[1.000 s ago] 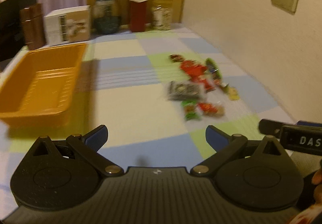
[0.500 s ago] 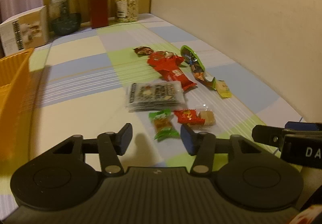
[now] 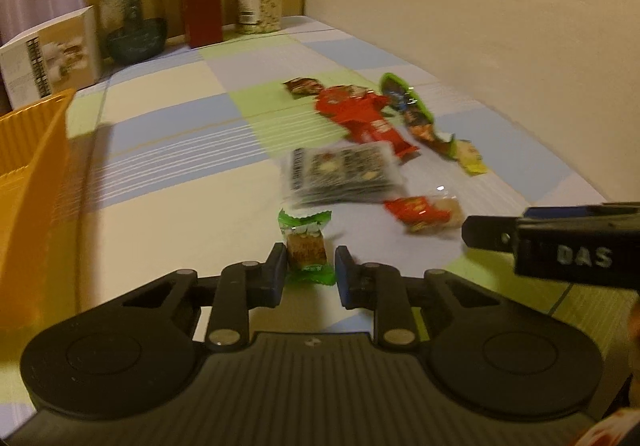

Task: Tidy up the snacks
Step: 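Carry the green candy with the left gripper into the orange tray and release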

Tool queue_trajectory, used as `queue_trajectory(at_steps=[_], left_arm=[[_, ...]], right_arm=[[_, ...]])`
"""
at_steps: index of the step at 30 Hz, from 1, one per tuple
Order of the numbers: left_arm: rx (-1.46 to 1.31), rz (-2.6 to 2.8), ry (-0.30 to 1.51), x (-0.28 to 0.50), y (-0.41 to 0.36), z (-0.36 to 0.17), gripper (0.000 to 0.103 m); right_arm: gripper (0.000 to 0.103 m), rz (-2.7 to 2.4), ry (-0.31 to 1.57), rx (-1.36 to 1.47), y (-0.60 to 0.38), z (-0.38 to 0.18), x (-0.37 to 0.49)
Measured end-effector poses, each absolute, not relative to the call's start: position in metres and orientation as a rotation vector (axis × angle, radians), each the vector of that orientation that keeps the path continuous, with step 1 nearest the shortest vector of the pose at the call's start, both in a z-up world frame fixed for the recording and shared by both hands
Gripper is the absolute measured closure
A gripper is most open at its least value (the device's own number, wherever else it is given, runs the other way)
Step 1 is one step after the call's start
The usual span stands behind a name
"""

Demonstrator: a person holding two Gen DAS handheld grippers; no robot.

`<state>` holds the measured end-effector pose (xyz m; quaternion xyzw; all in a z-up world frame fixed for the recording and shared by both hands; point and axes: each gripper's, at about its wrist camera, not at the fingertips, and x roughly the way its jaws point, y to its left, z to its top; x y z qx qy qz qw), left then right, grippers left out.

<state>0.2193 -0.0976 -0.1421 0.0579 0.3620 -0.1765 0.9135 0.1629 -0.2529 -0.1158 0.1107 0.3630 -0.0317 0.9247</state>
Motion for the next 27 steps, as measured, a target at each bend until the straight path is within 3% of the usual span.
queue_trajectory(at_steps=[9,15,27], left_arm=[[0.126,-0.338,0.74,0.218,-0.087,-0.142,0.08],[0.133,-0.334,0.736,0.218,-0.088,-0.142,0.08],[0.103,-0.319,0.726,0.199,-0.07,-0.123,0.085]], right_arm=[[0.054,-0.044,0.741,0.179,-0.239,-0.124,0.188],[0.078,-0.053,0.752,0.097,-0.228,-0.128,0.194],[0.082,-0.091,0.689,0.107,-0.222,-0.101,0.165]])
